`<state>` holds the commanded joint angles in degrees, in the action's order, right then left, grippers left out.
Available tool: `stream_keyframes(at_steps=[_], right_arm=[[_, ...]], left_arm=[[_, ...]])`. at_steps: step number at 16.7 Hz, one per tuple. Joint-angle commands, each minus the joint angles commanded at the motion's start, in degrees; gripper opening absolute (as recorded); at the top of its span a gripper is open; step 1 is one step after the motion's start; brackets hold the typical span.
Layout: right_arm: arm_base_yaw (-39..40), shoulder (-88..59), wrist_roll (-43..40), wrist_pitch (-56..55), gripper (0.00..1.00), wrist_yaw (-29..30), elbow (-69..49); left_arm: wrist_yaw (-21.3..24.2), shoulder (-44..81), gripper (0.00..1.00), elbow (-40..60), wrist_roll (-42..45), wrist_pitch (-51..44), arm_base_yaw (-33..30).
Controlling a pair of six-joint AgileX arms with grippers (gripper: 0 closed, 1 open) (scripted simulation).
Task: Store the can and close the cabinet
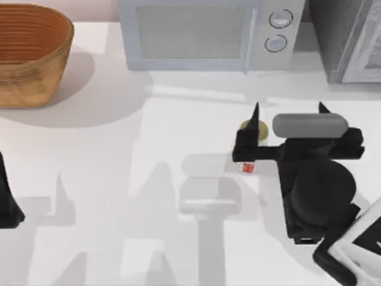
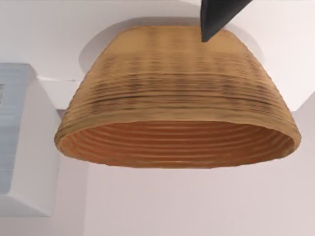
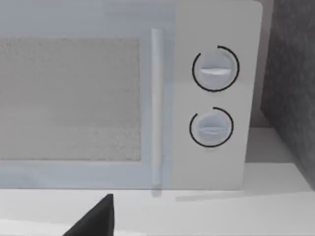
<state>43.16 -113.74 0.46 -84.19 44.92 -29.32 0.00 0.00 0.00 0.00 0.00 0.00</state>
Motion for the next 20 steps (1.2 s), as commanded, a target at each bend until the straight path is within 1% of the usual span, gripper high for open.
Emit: stream_keyframes(at_steps=[4,8,14,15,18,20], right_arm=[[6.39,-16.84,0.07,-12.48,1.00,6.66,-4.35],[10.06,-26.51,0.11,-19.65,1.00,10.48,-6.85],[10.60,-27.92,0.12,-20.69,1.00,11.04,-7.21],[10.27,-31.22,3.14,-17.32,1.00,9.06,-10.03],[8.99,-30.22,1.68,-17.54,1.00,9.16,-11.19],[7.69,-29.52,0.47,-16.96,1.00,8.21,-12.31]], left_arm=[[0.00,0.00,1.00,0.00,0.00,0.00,0.00],[0.00,0.00,1.00,0.00,0.00,0.00,0.00],[0.00,0.00,1.00,0.00,0.00,0.00,0.00],[0.00,0.00,1.00,0.00,0.00,0.00,0.00],[0.00,0.00,1.00,0.00,0.00,0.00,0.00],[0.00,0.00,1.00,0.00,0.00,0.00,0.00]])
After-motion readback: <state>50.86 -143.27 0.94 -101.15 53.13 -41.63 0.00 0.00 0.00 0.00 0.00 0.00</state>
